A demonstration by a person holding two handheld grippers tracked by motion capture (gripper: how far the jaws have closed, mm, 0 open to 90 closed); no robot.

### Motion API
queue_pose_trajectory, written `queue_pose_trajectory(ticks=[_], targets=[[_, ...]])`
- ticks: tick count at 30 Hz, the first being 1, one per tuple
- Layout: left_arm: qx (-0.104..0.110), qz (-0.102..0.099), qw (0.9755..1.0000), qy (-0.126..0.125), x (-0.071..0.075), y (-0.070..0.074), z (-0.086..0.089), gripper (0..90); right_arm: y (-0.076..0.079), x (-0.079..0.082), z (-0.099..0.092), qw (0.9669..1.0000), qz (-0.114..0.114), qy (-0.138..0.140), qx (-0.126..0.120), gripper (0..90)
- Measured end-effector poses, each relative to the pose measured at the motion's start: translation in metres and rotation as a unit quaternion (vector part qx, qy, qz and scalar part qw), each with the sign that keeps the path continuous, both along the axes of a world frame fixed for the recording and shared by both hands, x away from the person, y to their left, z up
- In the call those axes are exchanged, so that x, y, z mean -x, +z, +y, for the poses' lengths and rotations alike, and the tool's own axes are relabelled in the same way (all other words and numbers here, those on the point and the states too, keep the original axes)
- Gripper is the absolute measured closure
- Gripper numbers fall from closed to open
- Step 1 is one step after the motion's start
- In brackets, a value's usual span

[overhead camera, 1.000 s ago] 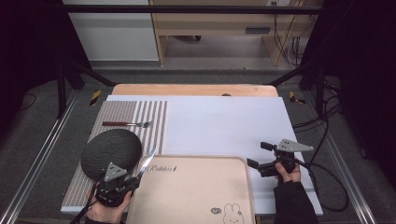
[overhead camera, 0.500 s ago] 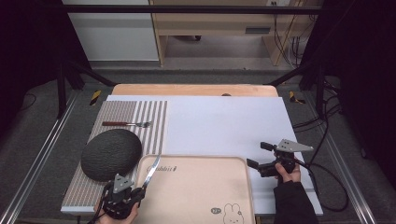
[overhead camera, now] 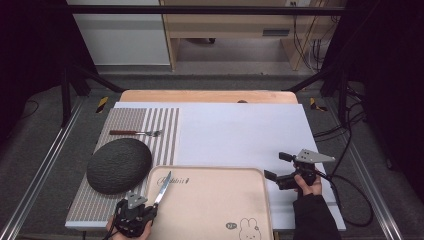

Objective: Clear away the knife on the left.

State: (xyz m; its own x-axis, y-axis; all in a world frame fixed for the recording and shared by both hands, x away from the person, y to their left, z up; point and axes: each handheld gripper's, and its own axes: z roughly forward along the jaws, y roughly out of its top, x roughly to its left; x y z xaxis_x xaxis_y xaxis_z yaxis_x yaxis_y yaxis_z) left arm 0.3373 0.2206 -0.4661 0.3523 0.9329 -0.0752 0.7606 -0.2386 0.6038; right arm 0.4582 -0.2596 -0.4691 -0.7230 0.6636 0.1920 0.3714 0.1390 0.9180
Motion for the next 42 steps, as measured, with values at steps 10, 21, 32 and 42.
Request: queue_pose_trajectory(ticks=[10,21,32,42], targets=[[-0.007,0.006,0.9999,0.005,-0.003,-0.005,-0.001,76.9,0.0,0.0,0.0,1.0,0.0,0.0,0.001,0.6],[-0.002,-0.001,1.0,0.0,-0.005,0.002,0.002,73.0,0.0,0.0,0.0,1.0,0.0,0.0,-0.001,0.6],[0.072,-0.036,0.9962,-0.034,-0.016,0.026,0.016,44.8,0.0,0.0,0.0,1.0,-0.001,-0.001,-0.001,0.6],[0.075,-0.052,0.9925,-0.082,-0.035,0.034,0.016,19.0,0.001,0.0,-0.001,1.0,-0.001,-0.002,-0.003,0.6]])
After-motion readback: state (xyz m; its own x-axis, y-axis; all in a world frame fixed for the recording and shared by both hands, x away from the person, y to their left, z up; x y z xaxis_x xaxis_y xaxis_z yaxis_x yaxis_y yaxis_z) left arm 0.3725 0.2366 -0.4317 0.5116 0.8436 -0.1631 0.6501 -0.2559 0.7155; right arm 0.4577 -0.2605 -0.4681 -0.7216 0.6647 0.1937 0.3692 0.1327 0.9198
